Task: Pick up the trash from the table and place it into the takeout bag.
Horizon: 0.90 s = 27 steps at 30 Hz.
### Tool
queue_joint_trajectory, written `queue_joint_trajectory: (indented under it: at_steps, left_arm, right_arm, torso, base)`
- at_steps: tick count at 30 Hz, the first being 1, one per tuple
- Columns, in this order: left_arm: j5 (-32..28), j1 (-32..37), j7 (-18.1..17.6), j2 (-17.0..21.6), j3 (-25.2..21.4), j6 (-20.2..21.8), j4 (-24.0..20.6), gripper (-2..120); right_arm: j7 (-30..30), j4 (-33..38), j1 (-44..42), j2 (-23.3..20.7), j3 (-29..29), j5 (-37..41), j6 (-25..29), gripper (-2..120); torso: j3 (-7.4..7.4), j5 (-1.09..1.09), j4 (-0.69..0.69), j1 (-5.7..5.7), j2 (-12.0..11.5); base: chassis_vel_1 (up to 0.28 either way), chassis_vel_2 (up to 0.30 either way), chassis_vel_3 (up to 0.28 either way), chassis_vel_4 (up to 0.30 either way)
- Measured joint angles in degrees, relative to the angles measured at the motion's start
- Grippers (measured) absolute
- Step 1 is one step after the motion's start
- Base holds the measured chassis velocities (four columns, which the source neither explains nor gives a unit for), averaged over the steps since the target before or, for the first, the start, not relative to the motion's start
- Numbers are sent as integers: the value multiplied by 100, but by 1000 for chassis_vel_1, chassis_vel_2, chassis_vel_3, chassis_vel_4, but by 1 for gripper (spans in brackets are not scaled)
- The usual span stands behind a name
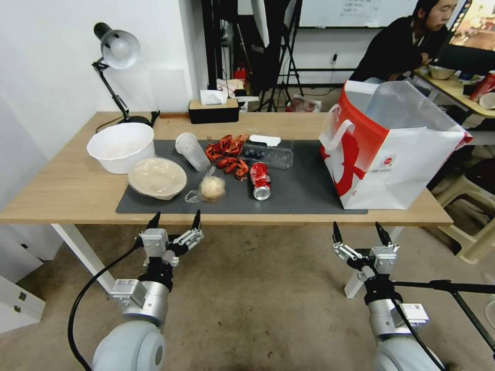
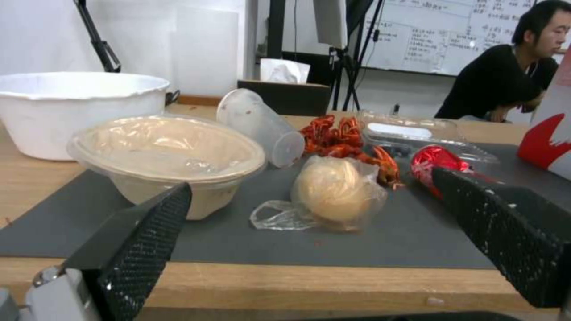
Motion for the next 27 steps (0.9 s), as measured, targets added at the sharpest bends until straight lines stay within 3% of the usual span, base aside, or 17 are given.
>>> queue_joint_trajectory:
  at_steps: [7,15,19,27]
  left_arm:
    - [0,7,-2,11,-2,-14,4,100]
    - [7,35,-3,11,-5,-21,3,100]
    - [35,58,-3,-25,-10,-24,-11,100]
    - [100,126,-3,-104,-35,-59,-33,100]
  right_arm:
    - [189,99,230,-32,-142,71,-188,100]
    - [607,264,1041,-192,-739,404,-984,100]
    - [720,107,1804,-416,-1308,928,-1600,100]
    - [979,-463,3334,-586,-2253,1922,-2252,100]
  torso:
    - [0,0,-1,0,0]
    - [1,0,0,0,0]
    - [1,0,0,0,0]
    - [1,1,1,2,0]
  base:
    - [0,0,0,0]
    - [0,0,0,0]
    - [0,0,0,0]
    - [0,0,0,0]
